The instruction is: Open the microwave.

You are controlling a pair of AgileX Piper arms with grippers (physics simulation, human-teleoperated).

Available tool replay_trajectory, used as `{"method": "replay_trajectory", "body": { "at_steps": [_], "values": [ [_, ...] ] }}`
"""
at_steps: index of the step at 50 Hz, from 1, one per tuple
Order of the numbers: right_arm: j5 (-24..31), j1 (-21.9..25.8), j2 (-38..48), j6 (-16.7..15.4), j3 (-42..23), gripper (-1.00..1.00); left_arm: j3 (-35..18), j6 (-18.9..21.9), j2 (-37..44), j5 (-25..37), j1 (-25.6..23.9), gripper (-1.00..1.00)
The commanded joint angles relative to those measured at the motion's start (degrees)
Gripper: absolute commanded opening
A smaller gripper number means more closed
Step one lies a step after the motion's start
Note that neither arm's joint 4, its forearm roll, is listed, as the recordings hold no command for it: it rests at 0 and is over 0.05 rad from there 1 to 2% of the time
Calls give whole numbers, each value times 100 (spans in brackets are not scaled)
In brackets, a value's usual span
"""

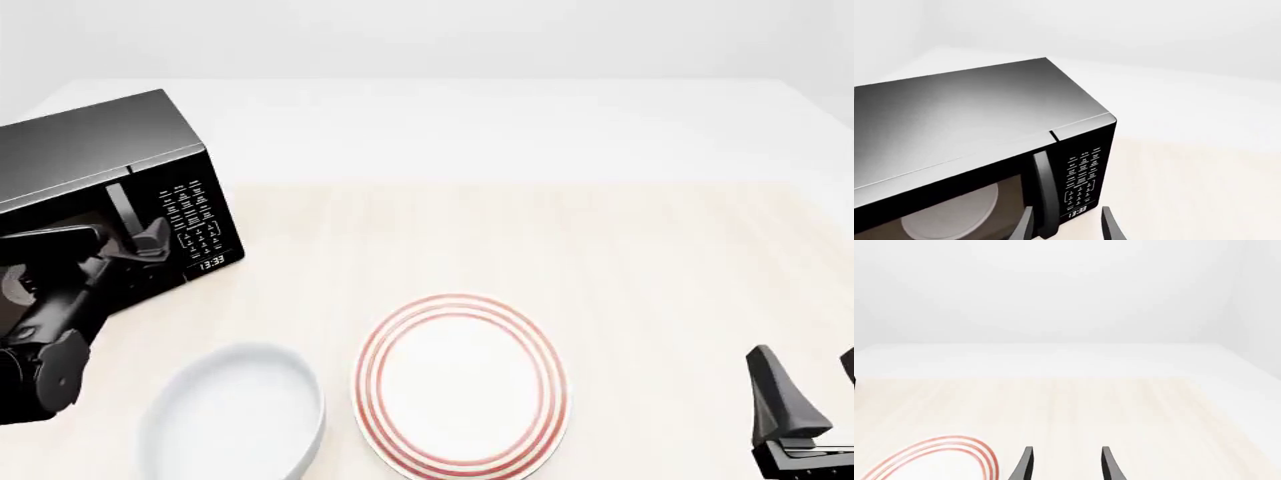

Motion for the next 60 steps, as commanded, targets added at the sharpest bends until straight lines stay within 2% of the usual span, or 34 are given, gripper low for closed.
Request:
{"method": "replay_trajectory", "body": {
  "at_steps": [1, 28, 60],
  "values": [
    [0, -1, 1, -1, 0, 100, -185, -84, 393, -91, 73, 100],
    [0, 0, 0, -1, 0, 100, -244, -304, 1118, -534, 228, 100],
    [0, -1, 0, 0, 0, 100, -776, -343, 1925, -461, 47, 100]
  ]
}}
